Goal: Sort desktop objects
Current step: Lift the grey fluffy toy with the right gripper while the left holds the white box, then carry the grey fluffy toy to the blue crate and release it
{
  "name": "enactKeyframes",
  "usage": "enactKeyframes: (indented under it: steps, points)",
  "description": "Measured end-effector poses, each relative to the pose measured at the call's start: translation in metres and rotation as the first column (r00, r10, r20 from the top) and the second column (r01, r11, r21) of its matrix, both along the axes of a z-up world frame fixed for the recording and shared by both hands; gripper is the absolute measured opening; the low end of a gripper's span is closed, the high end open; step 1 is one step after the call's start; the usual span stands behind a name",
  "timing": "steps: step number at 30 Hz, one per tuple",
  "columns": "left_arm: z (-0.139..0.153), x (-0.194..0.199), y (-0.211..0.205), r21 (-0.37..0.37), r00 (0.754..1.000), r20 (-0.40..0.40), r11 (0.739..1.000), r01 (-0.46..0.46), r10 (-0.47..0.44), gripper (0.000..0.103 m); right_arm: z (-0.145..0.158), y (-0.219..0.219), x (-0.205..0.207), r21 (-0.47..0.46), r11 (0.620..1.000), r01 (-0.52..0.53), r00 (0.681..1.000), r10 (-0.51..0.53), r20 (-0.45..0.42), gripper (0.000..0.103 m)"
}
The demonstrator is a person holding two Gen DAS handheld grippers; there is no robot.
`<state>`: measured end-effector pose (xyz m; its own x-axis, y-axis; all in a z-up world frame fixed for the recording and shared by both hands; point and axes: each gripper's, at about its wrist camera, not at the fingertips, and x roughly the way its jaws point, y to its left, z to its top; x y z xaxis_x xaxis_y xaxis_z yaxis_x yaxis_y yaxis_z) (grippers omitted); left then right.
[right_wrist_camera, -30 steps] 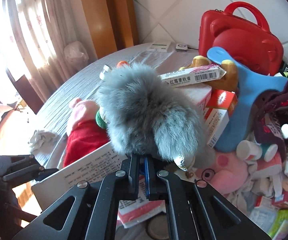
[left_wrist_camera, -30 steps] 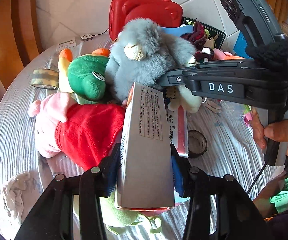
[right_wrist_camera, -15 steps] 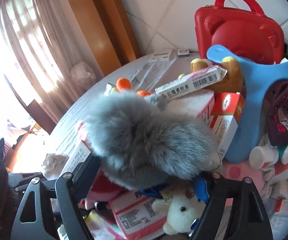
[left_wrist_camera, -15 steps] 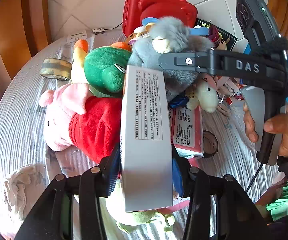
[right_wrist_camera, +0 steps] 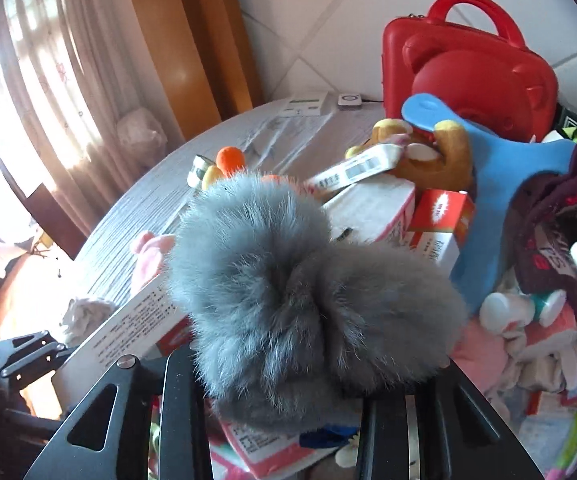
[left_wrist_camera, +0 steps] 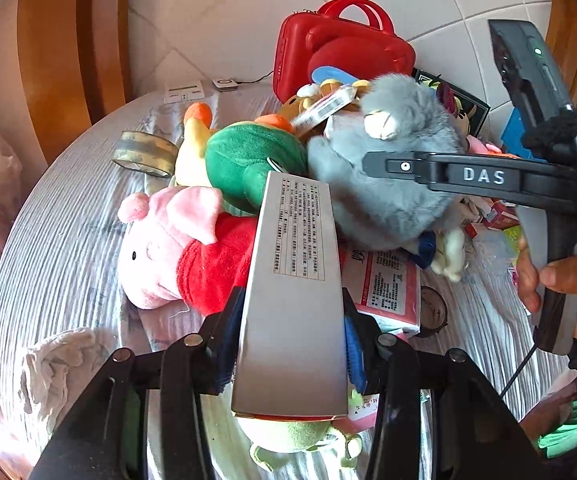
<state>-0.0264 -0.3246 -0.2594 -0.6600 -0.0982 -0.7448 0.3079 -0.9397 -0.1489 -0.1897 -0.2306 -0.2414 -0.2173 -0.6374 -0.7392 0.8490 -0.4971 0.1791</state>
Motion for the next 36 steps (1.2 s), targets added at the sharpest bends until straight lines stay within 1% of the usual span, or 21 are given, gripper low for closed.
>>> enactKeyframes:
  steps: [4,8,12,16,19,23,27,29,32,34,36]
  points:
    - [0.016,0.000,0.008,-0.041,0.999,-0.031,0.999,0.031,-0.032,0.043,0.019,0.023,0.006,-0.024,0.999,0.024,0.999,-0.025,-0.032,0.034]
    - [0.032,-0.007,0.018,-0.060,0.997,-0.051,0.996,0.063,-0.066,0.043,0.040,0.044,0.012,-0.063,0.996,0.058,0.996,-0.062,-0.060,0.033]
    - [0.052,-0.018,0.034,-0.081,0.988,-0.089,0.990,0.118,-0.125,0.043,0.065,0.064,0.014,-0.101,0.991,0.093,0.991,-0.102,-0.088,0.033]
    - [0.079,-0.035,0.052,-0.110,0.970,-0.138,0.976,0.187,-0.201,0.043,0.100,0.097,0.014,-0.166,0.974,0.153,0.977,-0.174,-0.123,0.033]
    - [0.103,-0.051,0.074,-0.146,0.943,-0.181,0.956,0.253,-0.278,0.043,0.131,0.131,0.015,-0.231,0.949,0.213,0.954,-0.253,-0.160,0.033]
    - [0.134,-0.077,0.115,-0.188,0.897,-0.235,0.923,0.337,-0.375,0.043,0.175,0.183,0.018,-0.315,0.909,0.274,0.908,-0.352,-0.226,0.033]
    - [0.168,-0.103,0.171,-0.240,0.830,-0.285,0.874,0.423,-0.480,0.043,0.219,0.244,0.023,-0.401,0.854,0.331,0.842,-0.460,-0.284,0.033]
    - [0.188,-0.114,0.201,-0.257,0.789,-0.319,0.849,0.461,-0.525,0.043,0.239,0.278,0.028,-0.440,0.826,0.353,0.799,-0.511,-0.318,0.033]
    - [0.218,-0.133,0.252,-0.286,0.722,-0.362,0.808,0.516,-0.589,0.043,0.267,0.331,0.033,-0.485,0.786,0.384,0.722,-0.583,-0.373,0.033]
    - [0.235,-0.145,0.290,-0.303,0.673,-0.385,0.775,0.554,-0.632,0.043,0.282,0.367,0.034,-0.508,0.758,0.409,0.664,-0.629,-0.404,0.033]
    - [0.248,-0.161,0.330,-0.322,0.626,-0.394,0.739,0.592,-0.673,0.043,0.295,0.404,0.029,-0.524,0.728,0.443,0.615,-0.672,-0.412,0.033]
